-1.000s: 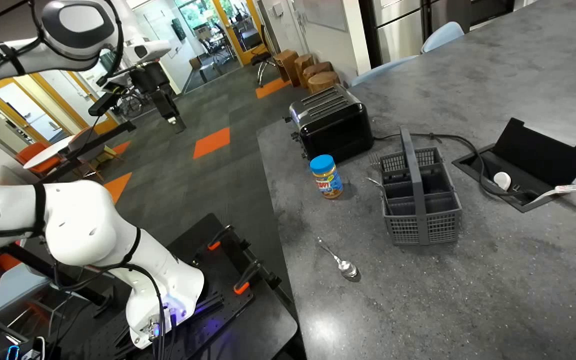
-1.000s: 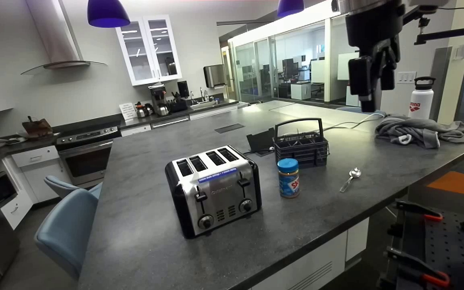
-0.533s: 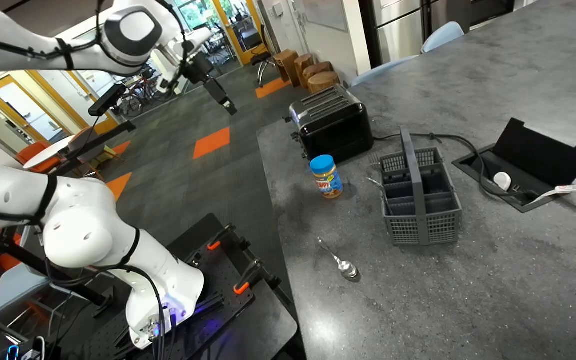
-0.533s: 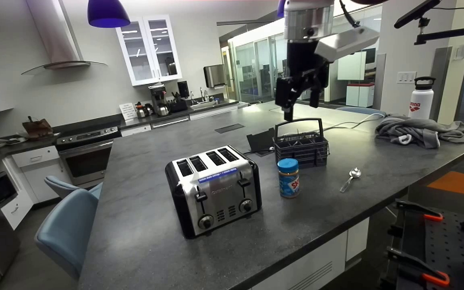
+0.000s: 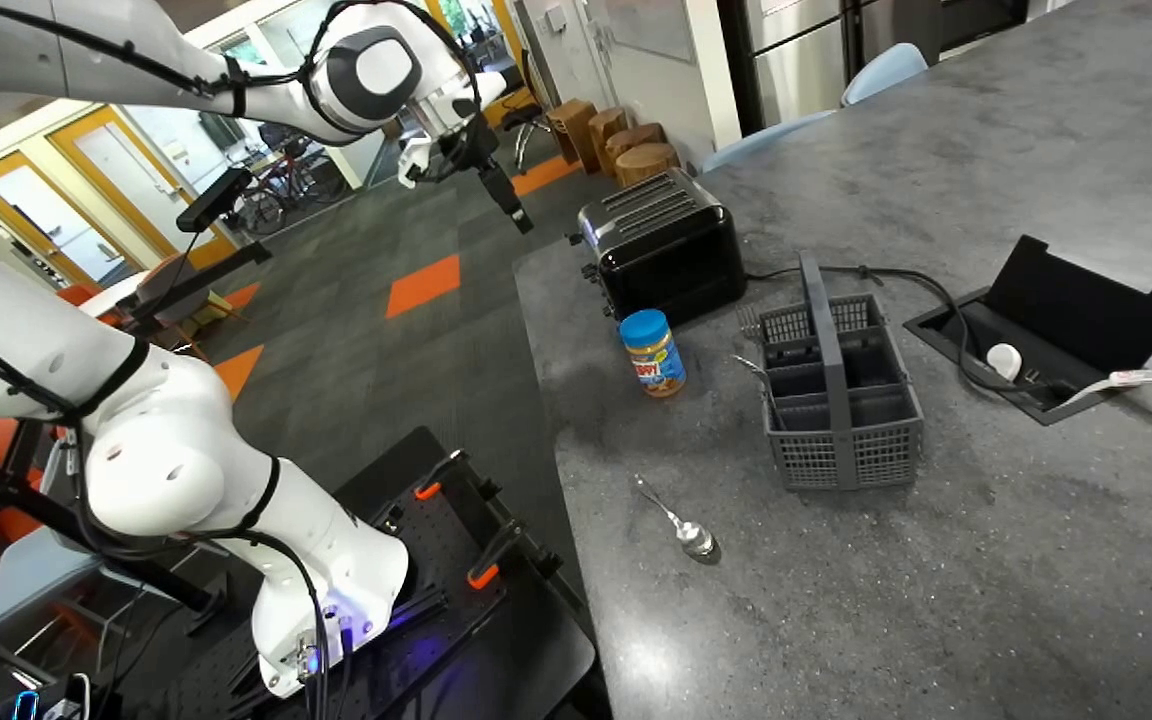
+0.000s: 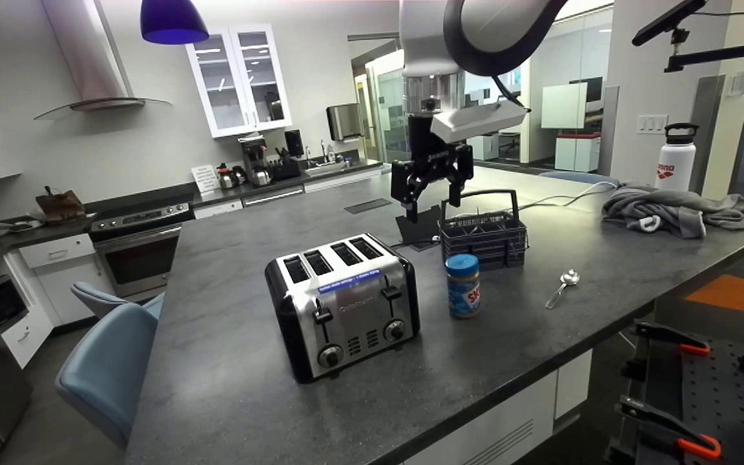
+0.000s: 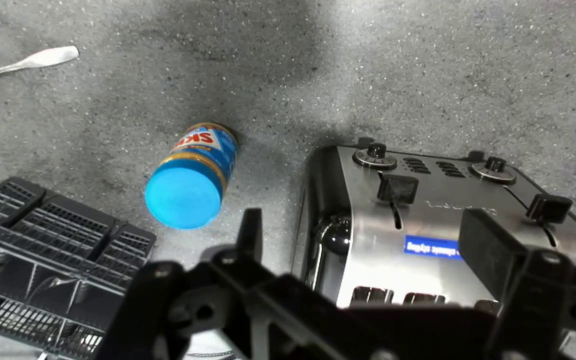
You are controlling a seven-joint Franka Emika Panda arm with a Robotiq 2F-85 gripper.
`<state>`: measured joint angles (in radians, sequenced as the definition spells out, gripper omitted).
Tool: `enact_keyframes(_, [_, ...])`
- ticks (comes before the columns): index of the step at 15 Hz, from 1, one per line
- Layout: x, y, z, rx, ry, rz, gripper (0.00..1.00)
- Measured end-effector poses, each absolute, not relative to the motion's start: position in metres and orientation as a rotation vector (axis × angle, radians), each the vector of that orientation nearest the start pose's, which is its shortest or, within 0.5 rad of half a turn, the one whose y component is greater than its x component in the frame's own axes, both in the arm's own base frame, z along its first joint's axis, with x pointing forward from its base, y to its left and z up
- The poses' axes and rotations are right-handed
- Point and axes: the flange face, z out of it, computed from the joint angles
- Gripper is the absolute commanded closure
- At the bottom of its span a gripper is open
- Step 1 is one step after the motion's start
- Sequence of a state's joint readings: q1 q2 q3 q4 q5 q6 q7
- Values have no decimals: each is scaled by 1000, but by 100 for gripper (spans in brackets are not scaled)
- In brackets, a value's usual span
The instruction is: Push down the right switch of the toaster
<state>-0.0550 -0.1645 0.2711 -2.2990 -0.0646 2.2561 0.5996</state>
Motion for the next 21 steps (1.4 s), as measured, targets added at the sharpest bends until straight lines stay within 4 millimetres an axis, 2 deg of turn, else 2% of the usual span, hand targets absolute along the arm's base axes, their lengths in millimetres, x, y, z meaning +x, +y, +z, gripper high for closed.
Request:
enact_keyframes(2, [488,109,426,-3127,544,-234,0])
enact_keyframes(3, [488,109,426,-3126,543,-233,7])
enact_keyframes(4, [488,109,425,-3126,542,-228,26])
enact_keyframes(5, [489,109,423,-3124,540,-222,32])
enact_keyframes(6, [490,110,420,-3120,539,-222,32])
enact_keyframes(10, [504,111,395,-3091,525,-255,62])
enact_keyframes(15, [522,116,351,-3053,506,-279,99])
enact_keyframes(18, [528,119,332,-3049,502,-266,100])
enact_keyframes(21, [533,118,321,-3059,504,-258,100])
